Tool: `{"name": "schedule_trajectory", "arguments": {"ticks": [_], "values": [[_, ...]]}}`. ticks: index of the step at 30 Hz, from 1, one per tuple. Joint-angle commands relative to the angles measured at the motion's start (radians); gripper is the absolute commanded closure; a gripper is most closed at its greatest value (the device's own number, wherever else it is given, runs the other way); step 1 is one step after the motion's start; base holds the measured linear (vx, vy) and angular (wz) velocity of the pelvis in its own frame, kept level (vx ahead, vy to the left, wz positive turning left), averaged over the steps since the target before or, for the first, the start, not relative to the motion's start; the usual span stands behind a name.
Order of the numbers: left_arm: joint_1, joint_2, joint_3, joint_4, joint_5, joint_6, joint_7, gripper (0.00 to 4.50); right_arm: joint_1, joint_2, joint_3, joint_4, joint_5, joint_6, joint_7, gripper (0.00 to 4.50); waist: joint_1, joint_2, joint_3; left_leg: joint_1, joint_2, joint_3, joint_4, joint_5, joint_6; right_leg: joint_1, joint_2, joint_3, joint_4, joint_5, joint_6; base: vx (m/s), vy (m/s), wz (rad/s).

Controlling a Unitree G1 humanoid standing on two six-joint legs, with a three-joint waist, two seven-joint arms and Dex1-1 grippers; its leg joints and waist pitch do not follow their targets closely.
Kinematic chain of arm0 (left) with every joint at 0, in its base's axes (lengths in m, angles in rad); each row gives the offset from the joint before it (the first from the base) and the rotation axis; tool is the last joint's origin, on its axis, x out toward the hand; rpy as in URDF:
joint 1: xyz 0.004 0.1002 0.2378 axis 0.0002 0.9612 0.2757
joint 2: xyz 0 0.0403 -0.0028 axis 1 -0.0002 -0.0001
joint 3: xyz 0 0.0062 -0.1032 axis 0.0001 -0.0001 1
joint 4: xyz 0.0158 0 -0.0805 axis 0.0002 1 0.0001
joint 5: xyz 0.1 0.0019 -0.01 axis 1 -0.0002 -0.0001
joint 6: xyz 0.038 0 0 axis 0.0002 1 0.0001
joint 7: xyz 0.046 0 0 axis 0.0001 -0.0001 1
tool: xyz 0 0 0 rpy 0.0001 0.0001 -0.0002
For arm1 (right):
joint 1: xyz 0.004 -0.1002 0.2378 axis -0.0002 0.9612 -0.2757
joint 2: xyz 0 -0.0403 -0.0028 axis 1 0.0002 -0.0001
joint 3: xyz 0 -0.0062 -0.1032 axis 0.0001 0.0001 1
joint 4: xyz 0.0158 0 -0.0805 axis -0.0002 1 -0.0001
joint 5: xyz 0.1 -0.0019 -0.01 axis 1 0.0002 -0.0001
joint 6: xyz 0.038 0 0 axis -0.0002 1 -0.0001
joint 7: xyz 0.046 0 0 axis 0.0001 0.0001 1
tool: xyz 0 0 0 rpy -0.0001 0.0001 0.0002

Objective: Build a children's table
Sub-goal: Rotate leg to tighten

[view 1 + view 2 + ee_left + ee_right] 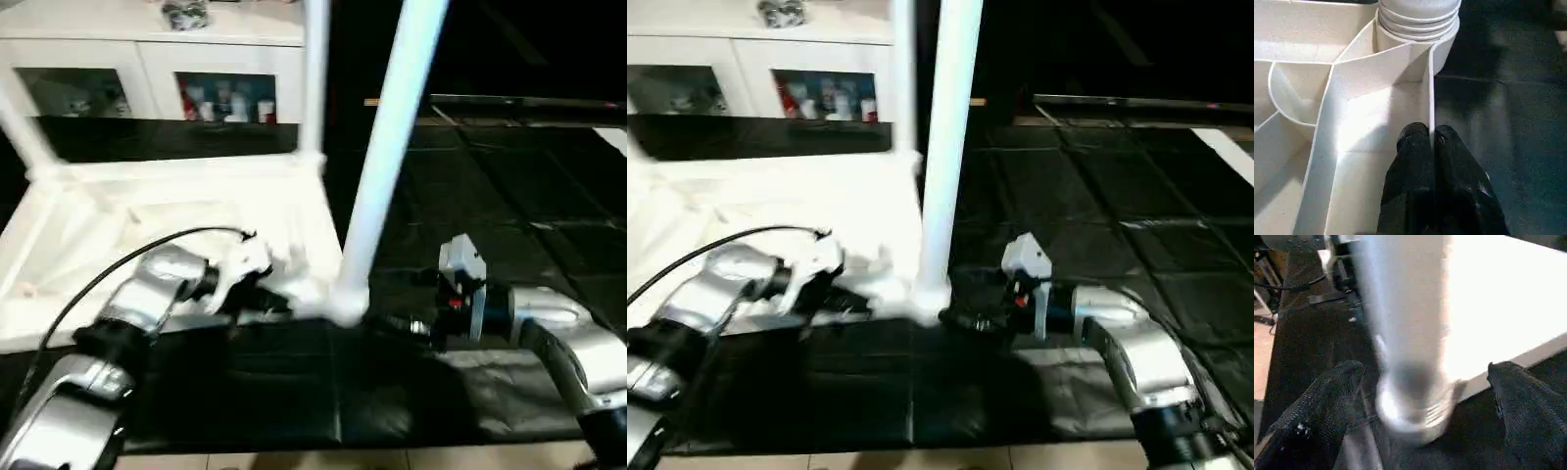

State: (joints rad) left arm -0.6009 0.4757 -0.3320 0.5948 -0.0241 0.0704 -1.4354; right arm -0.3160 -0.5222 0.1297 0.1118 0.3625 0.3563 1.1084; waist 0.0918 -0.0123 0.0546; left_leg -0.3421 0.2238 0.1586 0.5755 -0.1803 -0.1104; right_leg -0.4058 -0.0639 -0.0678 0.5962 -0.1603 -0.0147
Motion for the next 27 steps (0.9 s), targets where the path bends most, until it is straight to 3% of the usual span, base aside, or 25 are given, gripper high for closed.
{"name": "schedule_trajectory", "arguments": {"ticks": [1,2,4,6,11,15,21,27], "values": [[0.007,-0.008,-0.044,-0.020,-0.005,-0.017,-0.057,4.45,-0.026,0.002,0.017,0.037,-0.017,-0.037,0.028,0.00,0.000,-0.007,-0.067,0.006,0.004,0.020,-0.057,-0.201,0.043,0.046,-0.060,0.043,-0.071,-0.292,-0.195,0.000,0.000,0.00],[0.007,-0.008,-0.049,-0.019,0.000,-0.027,-0.060,4.45,-0.040,0.007,0.026,0.058,-0.016,-0.045,0.051,0.00,0.002,-0.006,-0.065,0.010,0.004,0.023,-0.056,-0.221,0.044,0.044,-0.058,0.043,-0.070,-0.294,-0.202,0.000,0.000,0.00],[0.005,-0.008,-0.052,-0.017,0.004,-0.031,-0.061,4.45,-0.049,0.009,0.034,0.070,-0.012,-0.048,0.071,0.00,0.003,-0.008,-0.065,0.002,0.003,0.023,-0.057,-0.220,0.044,0.050,-0.060,0.041,-0.070,-0.314,-0.190,0.000,0.000,0.00],[0.001,-0.008,-0.058,-0.017,0.010,-0.044,-0.070,4.50,-0.069,0.016,0.061,0.102,-0.007,-0.056,0.130,0.30,0.006,-0.010,-0.066,0.001,0.005,0.021,-0.058,-0.218,0.042,0.051,-0.061,0.040,-0.071,-0.336,-0.173,0.000,0.000,0.00],[-0.001,-0.002,-0.069,-0.039,0.018,-0.047,-0.093,4.50,-0.113,0.027,0.102,0.187,-0.014,-0.083,0.231,0.64,0.009,-0.013,-0.068,0.000,0.006,0.023,-0.055,-0.210,0.047,0.049,-0.063,0.040,-0.069,-0.334,-0.176,0.000,0.000,0.00],[0.000,0.002,-0.073,-0.052,0.018,-0.046,-0.097,4.50,-0.148,0.038,0.106,0.256,-0.029,-0.108,0.258,0.86,0.014,-0.012,-0.067,-0.003,0.007,0.023,-0.054,-0.195,0.045,0.048,-0.063,0.040,-0.066,-0.325,-0.180,0.000,0.000,0.00],[-0.004,0.001,-0.077,-0.057,0.015,-0.043,-0.099,4.50,-0.200,0.053,0.117,0.367,-0.047,-0.137,0.307,1.53,0.012,-0.014,-0.068,-0.007,0.005,0.022,-0.053,-0.210,0.045,0.050,-0.064,0.035,-0.064,-0.329,-0.184,0.000,0.000,0.00],[0.001,0.002,-0.080,-0.060,0.014,-0.040,-0.100,4.50,-0.216,0.058,0.122,0.417,-0.049,-0.149,0.343,2.01,0.012,-0.014,-0.067,-0.004,0.007,0.021,-0.054,-0.229,0.034,0.047,-0.064,0.037,-0.065,-0.347,-0.181,0.000,0.000,0.00]]}}
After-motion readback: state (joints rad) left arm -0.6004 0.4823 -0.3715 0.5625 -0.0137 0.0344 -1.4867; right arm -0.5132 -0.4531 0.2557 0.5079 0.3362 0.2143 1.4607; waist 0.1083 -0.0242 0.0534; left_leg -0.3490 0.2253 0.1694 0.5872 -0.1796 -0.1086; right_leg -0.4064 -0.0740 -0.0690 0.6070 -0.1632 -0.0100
